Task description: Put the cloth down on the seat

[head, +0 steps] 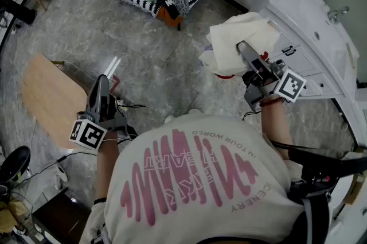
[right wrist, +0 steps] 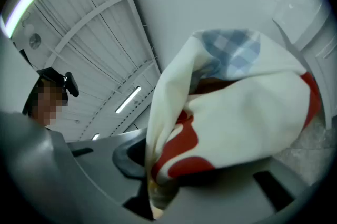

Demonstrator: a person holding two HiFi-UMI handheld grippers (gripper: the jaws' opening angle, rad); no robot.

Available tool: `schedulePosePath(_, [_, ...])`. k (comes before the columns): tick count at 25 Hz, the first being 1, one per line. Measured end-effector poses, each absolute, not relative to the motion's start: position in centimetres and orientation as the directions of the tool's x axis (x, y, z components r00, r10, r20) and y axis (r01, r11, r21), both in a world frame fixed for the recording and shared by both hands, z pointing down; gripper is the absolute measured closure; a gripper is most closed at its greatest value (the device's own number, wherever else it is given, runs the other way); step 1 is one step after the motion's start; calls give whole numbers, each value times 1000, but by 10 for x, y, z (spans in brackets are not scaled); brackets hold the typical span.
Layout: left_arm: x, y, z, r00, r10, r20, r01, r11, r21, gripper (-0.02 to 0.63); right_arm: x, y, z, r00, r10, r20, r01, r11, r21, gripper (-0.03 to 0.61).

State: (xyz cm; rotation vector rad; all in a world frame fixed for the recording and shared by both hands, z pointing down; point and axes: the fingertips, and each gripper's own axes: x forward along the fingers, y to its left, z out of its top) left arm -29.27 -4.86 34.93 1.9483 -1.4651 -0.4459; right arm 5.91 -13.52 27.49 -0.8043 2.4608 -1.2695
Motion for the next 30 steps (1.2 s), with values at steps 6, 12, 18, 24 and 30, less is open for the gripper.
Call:
schedulePosePath(6, [-300, -47, 347, 290, -951, 104, -734, -151, 662, 606, 57, -136, 277, -816, -576, 35, -363, 465, -807, 479])
schedulePosePath(12, [-303, -43, 336, 283, -954, 98, -740, -152, 655, 606, 56, -135, 272, -817, -575, 24, -352, 466, -812, 479])
schedulePosePath(18, [-297, -41, 329, 318, -944, 85, -728, -186, 660, 606, 54, -134, 266, -816, -578, -15, -327, 483, -812, 477])
schedulePosePath(24, [-274, -36, 328, 383, -922, 57, -694, -247, 676, 606, 50, -133, 256, -807, -589, -40, -333, 511, -792, 477])
schedulePosePath(30, [-249, -23, 344, 437, -895, 86, -703, -280, 653, 606, 52, -135, 258, -808, -586, -62, -332, 540, -773, 477])
